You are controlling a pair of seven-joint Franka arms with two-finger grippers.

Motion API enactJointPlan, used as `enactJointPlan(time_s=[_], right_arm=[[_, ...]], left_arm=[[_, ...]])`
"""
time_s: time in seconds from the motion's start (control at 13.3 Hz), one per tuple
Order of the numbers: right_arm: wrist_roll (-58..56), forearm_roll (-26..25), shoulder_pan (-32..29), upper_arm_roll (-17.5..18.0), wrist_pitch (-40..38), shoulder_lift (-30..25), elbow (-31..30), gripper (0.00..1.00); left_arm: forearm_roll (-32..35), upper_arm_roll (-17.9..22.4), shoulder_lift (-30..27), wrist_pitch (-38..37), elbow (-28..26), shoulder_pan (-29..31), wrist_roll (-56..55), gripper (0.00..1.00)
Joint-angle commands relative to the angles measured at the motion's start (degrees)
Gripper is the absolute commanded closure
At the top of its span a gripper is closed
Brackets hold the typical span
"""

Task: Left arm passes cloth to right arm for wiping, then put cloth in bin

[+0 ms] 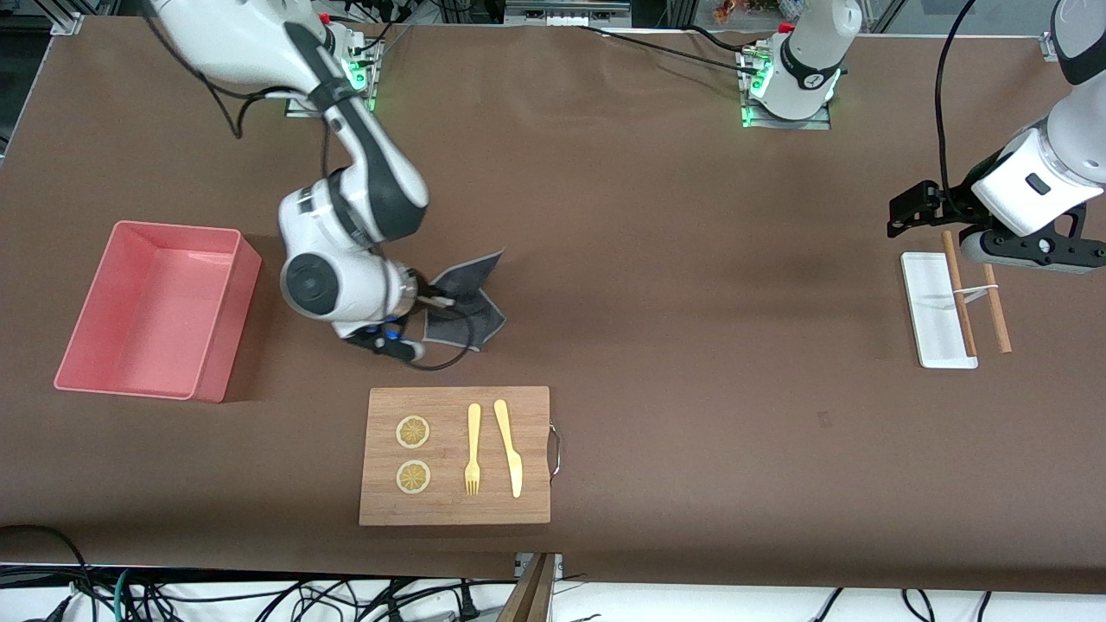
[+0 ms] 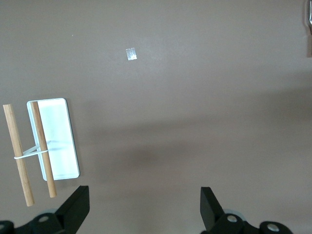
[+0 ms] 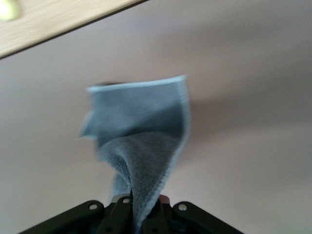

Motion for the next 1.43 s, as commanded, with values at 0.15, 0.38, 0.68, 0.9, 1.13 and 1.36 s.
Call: enactJointPlan(time_s=[0.15,0.38,0.68,0.9,1.13,1.36], right_arm=[[-17.71,-6.72,-9.13,-1.53,1.36,-0.67,-6.45,1.0],[-32.19,-10.08,-14.31,-4.26,1.81,-0.31,-6.63,1.0],[-43.56,-16.49,-19.6,-4.27,1.46,-1.8,-5.75,1.0],[-44.72,-21.41,-19.69,-4.35,-2.48,-5.22,-3.04,1.0],[-47.17,-23.44,-19.69,-4.35,-9.07,-9.0,-0.22,1.0],[-51.47,-24.67,-19.69,-4.35,-13.03,-14.18,0.31,1.0]], left_arm=[[0.59,-0.1,0.71,-1.47,1.68,-0.2,-0.32,0.0],[0.59,-0.1,0.71,-1.47,1.68,-0.2,-0.32,0.0],[0.59,-0.1,0.62,-2.17,1.68,-0.29,-0.32,0.0],[0.59,-0.1,0.62,-2.26,1.68,-0.2,-0.32,0.0],[0.59,-0.02,0.53,-2.26,1.6,-0.2,-0.32,0.0],[0.59,-0.02,0.53,-2.26,1.6,-0.11,-0.32,0.0]])
